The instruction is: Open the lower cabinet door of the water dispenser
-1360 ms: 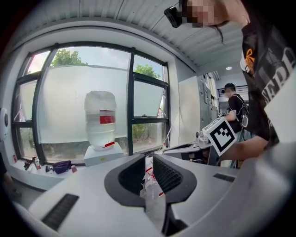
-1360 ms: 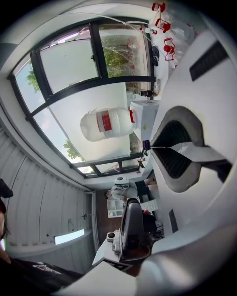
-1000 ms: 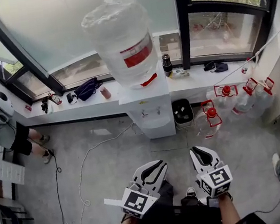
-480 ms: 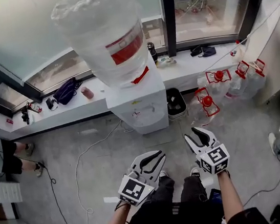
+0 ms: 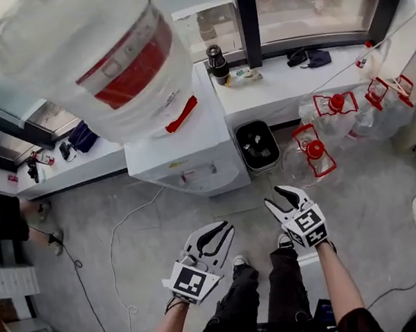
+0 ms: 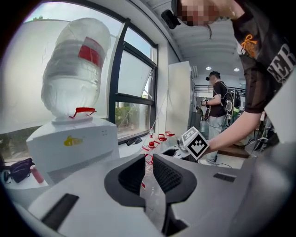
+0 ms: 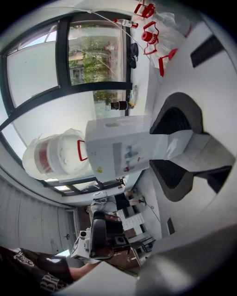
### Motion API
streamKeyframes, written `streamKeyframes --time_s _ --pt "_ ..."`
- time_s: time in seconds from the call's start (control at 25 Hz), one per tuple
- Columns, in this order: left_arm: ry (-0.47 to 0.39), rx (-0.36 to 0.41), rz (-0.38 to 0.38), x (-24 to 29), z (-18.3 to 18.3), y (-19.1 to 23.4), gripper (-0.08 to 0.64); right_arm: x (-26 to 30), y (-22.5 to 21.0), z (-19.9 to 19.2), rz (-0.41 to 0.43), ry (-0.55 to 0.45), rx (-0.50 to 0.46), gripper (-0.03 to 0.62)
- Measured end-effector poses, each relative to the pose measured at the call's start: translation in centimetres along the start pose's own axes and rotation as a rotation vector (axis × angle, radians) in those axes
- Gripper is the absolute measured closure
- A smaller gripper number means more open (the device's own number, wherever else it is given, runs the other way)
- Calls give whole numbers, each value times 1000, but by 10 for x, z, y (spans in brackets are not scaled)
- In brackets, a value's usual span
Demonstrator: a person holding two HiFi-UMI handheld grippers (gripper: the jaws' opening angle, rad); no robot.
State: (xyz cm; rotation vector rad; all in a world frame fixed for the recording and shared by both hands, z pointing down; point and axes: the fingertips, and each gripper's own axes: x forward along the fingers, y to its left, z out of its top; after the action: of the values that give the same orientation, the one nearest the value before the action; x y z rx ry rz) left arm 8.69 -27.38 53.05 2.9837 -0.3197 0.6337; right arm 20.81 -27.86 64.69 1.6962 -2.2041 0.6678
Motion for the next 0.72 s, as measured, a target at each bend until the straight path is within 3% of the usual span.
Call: streamKeyframes --time_s 0.12,0.36,0.72 --pt "-10 -33 41 40 -17 13 509 38 -32 -32 26 23 0 405" --pt "45 -8 50 106 -72 26 509 114 -74 -96 90 51 -37 376" --pt "96 -42 62 171 -169 58 509 230 -100 -180 211 70 -156 334"
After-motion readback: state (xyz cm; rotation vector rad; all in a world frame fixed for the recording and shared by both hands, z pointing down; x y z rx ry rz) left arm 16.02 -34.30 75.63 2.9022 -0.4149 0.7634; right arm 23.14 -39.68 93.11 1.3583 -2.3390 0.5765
